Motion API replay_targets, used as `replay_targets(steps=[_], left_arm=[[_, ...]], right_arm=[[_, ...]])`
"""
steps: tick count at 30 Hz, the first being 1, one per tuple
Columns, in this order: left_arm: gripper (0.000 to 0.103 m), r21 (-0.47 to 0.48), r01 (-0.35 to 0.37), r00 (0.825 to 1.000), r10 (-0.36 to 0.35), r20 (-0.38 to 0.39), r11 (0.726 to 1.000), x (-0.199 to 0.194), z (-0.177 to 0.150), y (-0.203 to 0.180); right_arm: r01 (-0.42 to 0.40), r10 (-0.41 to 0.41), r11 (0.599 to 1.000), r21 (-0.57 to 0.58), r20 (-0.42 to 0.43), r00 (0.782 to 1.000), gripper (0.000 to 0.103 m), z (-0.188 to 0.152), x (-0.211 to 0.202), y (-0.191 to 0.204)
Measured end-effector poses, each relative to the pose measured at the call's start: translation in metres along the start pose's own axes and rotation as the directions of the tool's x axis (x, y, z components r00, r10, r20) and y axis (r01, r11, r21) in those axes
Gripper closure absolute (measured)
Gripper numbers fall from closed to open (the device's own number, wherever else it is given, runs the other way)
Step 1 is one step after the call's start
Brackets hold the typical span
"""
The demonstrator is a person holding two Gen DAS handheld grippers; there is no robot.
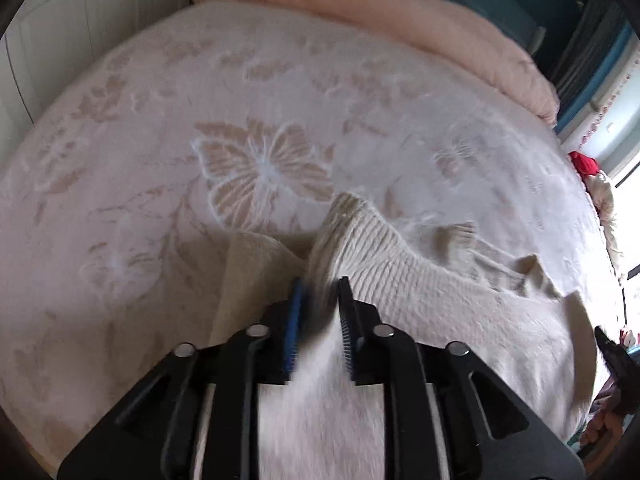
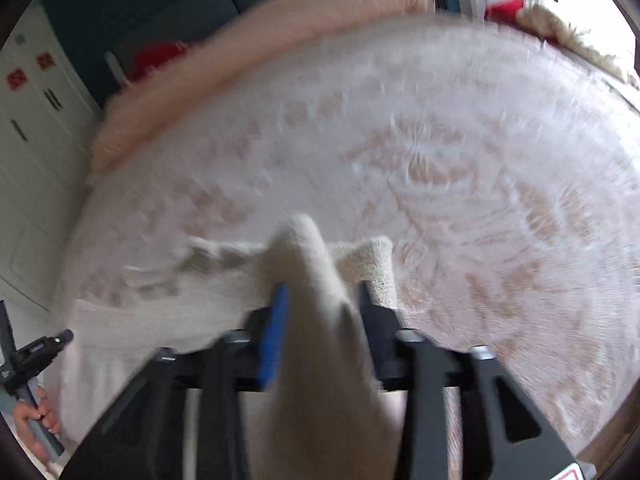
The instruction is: Fold small clothes
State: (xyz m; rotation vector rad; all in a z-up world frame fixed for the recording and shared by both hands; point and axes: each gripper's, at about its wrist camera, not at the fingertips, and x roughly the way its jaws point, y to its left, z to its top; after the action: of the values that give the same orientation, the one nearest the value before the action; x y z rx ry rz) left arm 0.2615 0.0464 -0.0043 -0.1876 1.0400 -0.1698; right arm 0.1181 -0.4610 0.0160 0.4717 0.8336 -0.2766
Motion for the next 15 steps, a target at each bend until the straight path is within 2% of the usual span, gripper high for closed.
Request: replay_targets(steps=[1, 2, 4, 6, 7, 8, 9, 10, 11, 13, 15], left_arm=[[0.082, 0.02, 0.008, 0.999, -0.009, 0.031, 1.0, -0.015, -0.006, -0.002], [0.08, 0.038, 0.016, 0.998, -0.018, 0.055, 0.999, -0.028, -0.012, -0.005], [0.065, 0.051, 0.029, 0.997, -0.033, 0.072, 0.998, -0.044, -0.023, -0.006], [0.058, 0.053, 0.047, 0.996, -0.051, 0.075, 0.997, -0.052, -0.034, -0.01], [0.053, 0.064, 0.044, 0.997, -0.048, 0.064, 0.997, -0.051, -0.043, -0.013], [0.052, 0.074, 0.028, 0.998, -0.031, 0.052, 0.997, -0.046, -0.049, -0.015], [0.052, 0.079, 0.007, 0.999, -0.01, 0.035, 0.997, -0.041, -0.054, -0.015], [0.052, 0.068, -0.005, 1.0, 0.005, 0.006, 0.998, -0.034, -0.061, -0.013], [0.052, 0.043, 0.009, 1.0, -0.008, -0.019, 0.999, -0.029, -0.067, -0.01], [0.052, 0.008, 0.014, 0.999, -0.014, -0.035, 1.0, -0.023, -0.075, -0.002], [0.052, 0.02, 0.001, 0.999, 0.0, -0.037, 1.0, -0.019, -0.079, 0.001]], right_arm=[[-0.007, 0.008, 1.0, -0.023, 0.042, 0.999, 0.045, -0.006, -0.018, 0.002], [0.003, 0.0, 0.999, -0.043, 0.058, 0.998, 0.042, -0.011, -0.027, 0.002], [0.03, -0.026, 0.997, -0.068, 0.049, 0.998, 0.042, -0.026, -0.035, 0.0], [0.034, -0.033, 0.998, -0.058, 0.009, 0.999, 0.042, -0.041, -0.031, -0.006], [0.036, -0.036, 0.998, -0.051, -0.005, 0.999, 0.042, -0.044, -0.029, -0.009], [0.037, -0.038, 0.999, -0.033, -0.032, 0.999, 0.044, -0.05, -0.023, -0.014], [0.034, -0.035, 0.999, -0.015, -0.048, 0.998, 0.048, -0.055, -0.021, -0.018], [0.023, -0.023, 1.0, 0.002, -0.059, 0.998, 0.077, -0.058, -0.019, -0.02], [0.016, -0.015, 1.0, 0.016, -0.07, 0.997, 0.096, -0.061, -0.018, -0.021], [0.001, 0.001, 0.999, 0.044, -0.054, 0.999, 0.097, -0.06, -0.026, -0.023], [-0.005, 0.004, 0.999, 0.047, 0.014, 1.0, 0.097, -0.053, -0.045, -0.022]])
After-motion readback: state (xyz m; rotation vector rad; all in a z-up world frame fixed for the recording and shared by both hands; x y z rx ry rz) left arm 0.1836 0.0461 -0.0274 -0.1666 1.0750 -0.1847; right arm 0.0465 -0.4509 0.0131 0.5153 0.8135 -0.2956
